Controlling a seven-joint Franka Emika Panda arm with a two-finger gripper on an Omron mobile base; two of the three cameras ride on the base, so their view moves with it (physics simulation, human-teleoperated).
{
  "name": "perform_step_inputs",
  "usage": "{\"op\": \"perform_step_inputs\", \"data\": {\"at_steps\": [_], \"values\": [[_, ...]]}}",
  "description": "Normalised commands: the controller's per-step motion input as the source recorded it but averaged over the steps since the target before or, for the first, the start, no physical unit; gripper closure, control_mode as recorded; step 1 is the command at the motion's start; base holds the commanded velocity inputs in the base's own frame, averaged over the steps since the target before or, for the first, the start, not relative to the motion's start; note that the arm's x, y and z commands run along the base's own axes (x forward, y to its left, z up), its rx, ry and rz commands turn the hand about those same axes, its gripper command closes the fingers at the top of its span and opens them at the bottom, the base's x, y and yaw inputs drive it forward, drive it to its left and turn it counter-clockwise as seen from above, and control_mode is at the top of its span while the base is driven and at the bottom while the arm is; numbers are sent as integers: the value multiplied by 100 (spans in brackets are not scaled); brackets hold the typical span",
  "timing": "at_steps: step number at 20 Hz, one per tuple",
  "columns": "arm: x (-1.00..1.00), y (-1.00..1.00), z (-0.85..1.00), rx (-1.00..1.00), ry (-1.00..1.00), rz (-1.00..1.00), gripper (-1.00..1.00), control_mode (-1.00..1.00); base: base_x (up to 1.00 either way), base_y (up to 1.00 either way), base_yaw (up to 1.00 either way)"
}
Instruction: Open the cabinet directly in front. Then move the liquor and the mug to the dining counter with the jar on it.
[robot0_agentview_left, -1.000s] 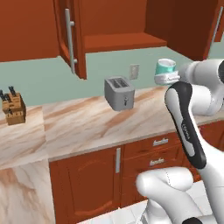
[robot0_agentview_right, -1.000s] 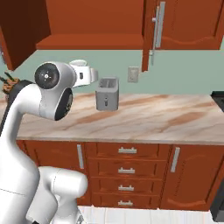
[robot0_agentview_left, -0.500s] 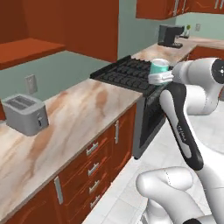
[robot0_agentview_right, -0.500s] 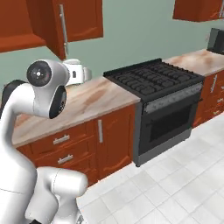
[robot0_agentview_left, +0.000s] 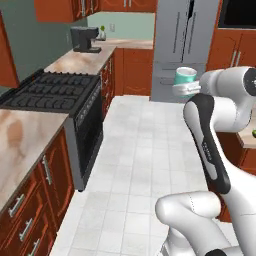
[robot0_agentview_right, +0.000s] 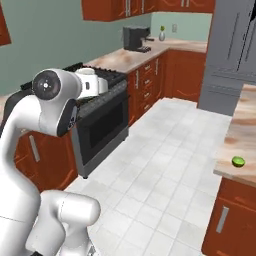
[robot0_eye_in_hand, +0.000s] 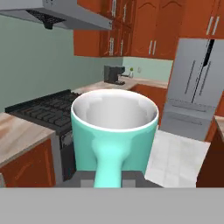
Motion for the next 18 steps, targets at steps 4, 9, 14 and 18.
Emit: {"op": "perform_step_inputs", "data": {"at_steps": [4,9,14,18], "values": [[0,0,0,0,0,0,100,100,-4,-100,-41],[0,0,0,0,0,0,100,100,-2,-100,-43],[0,0,0,0,0,0,100,100,-2,-100,-49],[0,0,0,0,0,0,100,100,1,-100,-50]]}}
